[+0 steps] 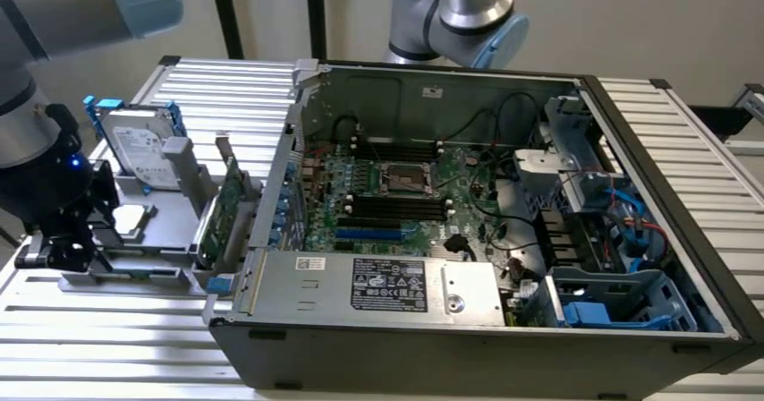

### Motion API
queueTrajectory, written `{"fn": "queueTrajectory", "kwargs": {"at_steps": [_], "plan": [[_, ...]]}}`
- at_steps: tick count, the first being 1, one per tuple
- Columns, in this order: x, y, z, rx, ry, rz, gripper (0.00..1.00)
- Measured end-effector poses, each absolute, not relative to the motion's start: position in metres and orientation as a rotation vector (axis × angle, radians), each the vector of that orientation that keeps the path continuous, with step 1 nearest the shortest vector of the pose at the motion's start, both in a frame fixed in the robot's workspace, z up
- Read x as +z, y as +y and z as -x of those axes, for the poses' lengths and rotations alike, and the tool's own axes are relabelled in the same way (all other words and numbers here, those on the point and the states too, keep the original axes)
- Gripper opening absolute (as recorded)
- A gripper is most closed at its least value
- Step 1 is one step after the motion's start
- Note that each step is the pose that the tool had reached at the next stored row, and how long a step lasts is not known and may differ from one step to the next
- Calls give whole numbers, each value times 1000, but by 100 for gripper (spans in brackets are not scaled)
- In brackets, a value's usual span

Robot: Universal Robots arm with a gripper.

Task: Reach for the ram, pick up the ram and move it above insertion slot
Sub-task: 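Pick up the ram and move it above insertion slot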

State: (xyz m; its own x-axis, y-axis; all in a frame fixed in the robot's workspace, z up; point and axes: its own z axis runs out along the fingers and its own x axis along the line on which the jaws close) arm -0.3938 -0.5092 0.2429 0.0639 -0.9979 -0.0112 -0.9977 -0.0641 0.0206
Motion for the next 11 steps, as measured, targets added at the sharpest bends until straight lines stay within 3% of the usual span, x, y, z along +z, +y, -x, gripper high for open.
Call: {"fn": "queueTrajectory", "kwargs": {"at_steps": [11], "plan": [[223, -509, 394, -38, -2146, -2288, 42]]}}
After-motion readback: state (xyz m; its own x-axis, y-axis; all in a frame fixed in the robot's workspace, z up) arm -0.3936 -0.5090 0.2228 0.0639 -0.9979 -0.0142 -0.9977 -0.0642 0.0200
